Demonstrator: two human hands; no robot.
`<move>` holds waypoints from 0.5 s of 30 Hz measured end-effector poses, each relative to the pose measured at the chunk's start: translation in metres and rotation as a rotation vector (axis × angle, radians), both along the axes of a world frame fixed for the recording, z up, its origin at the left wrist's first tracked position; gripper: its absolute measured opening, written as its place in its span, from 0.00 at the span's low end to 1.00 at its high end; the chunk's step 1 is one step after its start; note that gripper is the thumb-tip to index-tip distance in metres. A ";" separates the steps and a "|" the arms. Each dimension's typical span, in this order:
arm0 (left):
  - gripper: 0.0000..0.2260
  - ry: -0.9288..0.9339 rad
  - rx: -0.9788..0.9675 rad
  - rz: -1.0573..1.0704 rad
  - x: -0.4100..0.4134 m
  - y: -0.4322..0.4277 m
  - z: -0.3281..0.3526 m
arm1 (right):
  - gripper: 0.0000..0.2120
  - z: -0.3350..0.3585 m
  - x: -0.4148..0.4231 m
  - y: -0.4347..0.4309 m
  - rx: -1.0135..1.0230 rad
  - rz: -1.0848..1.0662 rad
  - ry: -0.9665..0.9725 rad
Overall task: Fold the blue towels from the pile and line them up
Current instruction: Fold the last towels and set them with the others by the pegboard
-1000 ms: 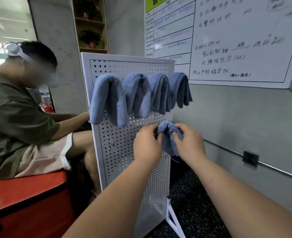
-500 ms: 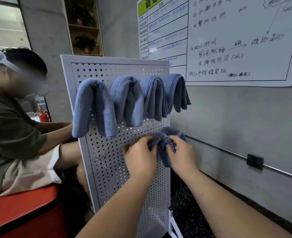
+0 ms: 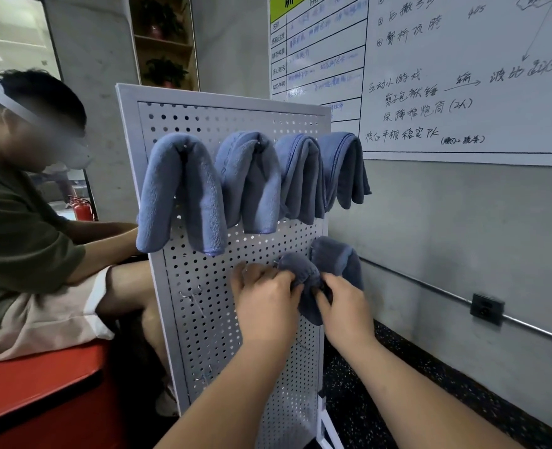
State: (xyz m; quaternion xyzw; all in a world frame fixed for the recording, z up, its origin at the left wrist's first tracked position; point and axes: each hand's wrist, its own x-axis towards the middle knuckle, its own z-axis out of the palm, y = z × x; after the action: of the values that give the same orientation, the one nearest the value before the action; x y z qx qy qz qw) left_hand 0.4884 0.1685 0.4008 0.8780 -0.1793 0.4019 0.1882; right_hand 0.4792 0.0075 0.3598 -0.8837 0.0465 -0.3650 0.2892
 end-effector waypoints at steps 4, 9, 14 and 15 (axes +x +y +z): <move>0.11 -0.057 0.078 -0.036 0.002 0.007 -0.001 | 0.09 -0.002 -0.005 0.002 0.008 -0.002 -0.018; 0.11 -0.083 0.004 -0.067 -0.011 0.009 -0.001 | 0.22 -0.007 -0.019 0.001 0.043 -0.026 -0.020; 0.10 -0.173 -0.164 -0.183 -0.038 0.011 -0.016 | 0.22 -0.020 -0.048 0.002 0.065 -0.035 -0.010; 0.09 -0.188 -0.185 -0.217 -0.046 0.012 -0.021 | 0.22 -0.025 -0.055 0.003 0.070 -0.030 0.000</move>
State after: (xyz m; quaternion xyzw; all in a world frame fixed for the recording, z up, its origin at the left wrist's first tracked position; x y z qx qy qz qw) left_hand 0.4427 0.1804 0.3798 0.7910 -0.2522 0.4743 0.2930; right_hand 0.4238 0.0101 0.3344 -0.8724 0.0723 -0.3674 0.3143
